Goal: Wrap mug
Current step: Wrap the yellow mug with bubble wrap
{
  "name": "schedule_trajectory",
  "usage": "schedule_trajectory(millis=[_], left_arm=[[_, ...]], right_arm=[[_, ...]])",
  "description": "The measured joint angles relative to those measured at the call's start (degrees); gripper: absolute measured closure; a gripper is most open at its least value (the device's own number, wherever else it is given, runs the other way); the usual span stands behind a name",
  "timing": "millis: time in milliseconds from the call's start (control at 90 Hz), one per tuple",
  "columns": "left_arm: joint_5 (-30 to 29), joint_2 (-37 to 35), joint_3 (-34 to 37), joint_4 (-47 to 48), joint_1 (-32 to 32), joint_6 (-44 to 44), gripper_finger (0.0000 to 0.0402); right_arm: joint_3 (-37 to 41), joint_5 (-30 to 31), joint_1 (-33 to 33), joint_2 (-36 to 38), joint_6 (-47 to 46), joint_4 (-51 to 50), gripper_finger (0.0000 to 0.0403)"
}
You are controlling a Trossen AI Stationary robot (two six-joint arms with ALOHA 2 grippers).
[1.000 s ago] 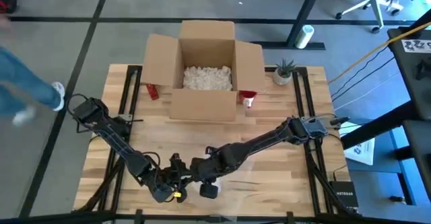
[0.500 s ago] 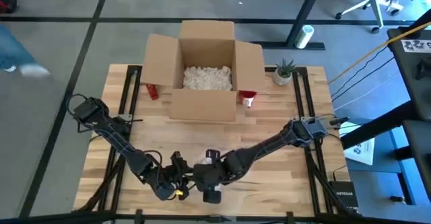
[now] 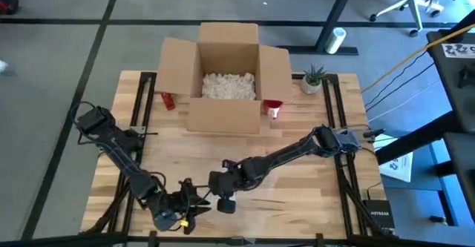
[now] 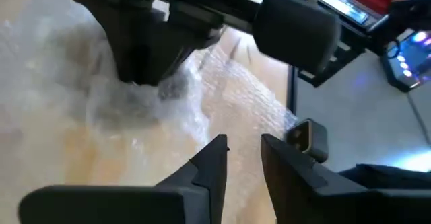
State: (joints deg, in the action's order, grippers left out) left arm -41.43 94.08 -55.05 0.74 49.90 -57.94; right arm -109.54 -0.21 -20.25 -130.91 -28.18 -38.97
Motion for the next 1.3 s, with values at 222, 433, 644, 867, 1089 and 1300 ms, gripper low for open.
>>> schedule_trajectory(millis=[222, 433, 644, 867, 1089, 1300], left_arm=[[-1.45, 0.00, 0.00, 0.84, -3.76, 4.31, 0.0328], [0.65, 0.00, -0.02, 2.93, -7.98, 5.86, 0.0328], [3.13, -0.11, -0.05, 6.04, -9.04, 4.09, 0.0328], [3.39, 0.04, -0.02, 6.21, -9.00, 4.20, 0.0328], [3.38, -0.23, 0.00, 5.73, -8.27, 4.74, 0.0328], [1.88, -0.87, 0.09, 2.80, -5.73, 6.34, 0.0328]], right_arm=[[0.21, -3.77, 0.05, -0.18, -1.58, 1.81, 0.0403], [-3.06, -4.95, -1.13, -0.74, -1.78, -0.56, 0.0403], [-11.87, -5.18, -2.04, -0.81, -1.52, -11.43, 0.0403], [-18.08, 1.05, -2.40, -0.59, -0.13, -16.83, 0.0403], [-17.26, 5.50, -2.27, -0.57, -0.03, -17.37, 0.0403], [-17.06, 8.61, -1.30, -0.49, -0.06, -22.00, 0.0403]])
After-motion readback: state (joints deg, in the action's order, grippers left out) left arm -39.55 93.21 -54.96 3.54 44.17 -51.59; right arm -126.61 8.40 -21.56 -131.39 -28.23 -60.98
